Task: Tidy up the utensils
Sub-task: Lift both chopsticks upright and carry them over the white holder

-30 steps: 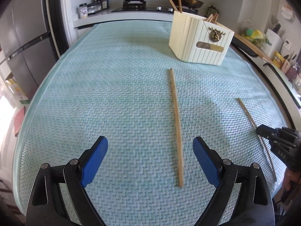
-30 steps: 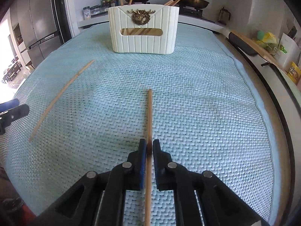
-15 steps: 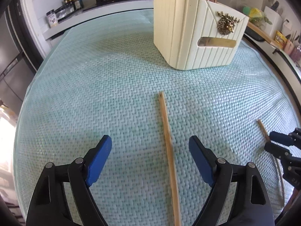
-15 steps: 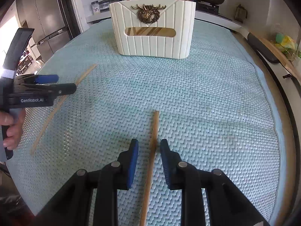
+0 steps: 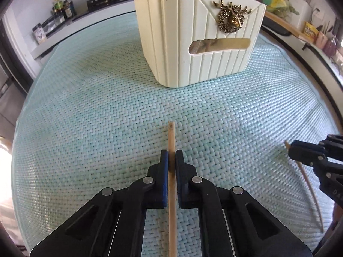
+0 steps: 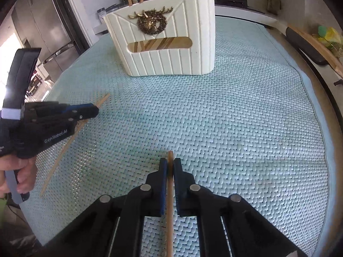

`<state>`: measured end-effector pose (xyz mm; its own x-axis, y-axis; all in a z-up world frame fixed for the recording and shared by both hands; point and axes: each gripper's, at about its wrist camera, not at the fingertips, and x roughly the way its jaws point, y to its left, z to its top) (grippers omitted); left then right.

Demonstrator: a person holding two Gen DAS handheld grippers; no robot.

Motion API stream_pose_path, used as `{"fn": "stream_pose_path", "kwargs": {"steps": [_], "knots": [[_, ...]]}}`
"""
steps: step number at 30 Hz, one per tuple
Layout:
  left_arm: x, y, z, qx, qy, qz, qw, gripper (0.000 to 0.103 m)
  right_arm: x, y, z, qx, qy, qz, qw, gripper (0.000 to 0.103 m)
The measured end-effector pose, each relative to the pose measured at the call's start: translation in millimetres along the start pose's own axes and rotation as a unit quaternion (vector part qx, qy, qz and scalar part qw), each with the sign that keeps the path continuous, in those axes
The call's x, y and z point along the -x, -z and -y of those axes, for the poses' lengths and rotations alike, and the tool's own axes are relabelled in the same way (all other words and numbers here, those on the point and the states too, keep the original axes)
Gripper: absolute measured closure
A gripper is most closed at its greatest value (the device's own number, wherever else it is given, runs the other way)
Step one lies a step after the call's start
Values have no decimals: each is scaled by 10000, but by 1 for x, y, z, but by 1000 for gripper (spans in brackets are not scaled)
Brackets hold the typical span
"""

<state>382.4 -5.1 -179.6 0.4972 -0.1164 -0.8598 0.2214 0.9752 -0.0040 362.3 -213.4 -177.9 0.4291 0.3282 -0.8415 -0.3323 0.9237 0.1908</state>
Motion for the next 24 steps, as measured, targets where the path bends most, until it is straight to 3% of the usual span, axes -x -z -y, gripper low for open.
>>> {"fn": "stream_pose_path", "kwargs": {"steps": [7, 15, 24], "knots": [[77, 14, -8, 259, 280, 804, 9960, 98, 63, -2, -1, -203, -294, 809, 9961, 97], [162, 19, -28, 625, 862, 1732, 9791, 98, 149, 6, -21, -68, -374, 1864, 9817, 97], [203, 14, -33, 656, 1135, 2325, 9637, 98, 204, 14, -43, 275, -140, 2771, 9604, 97]]}}
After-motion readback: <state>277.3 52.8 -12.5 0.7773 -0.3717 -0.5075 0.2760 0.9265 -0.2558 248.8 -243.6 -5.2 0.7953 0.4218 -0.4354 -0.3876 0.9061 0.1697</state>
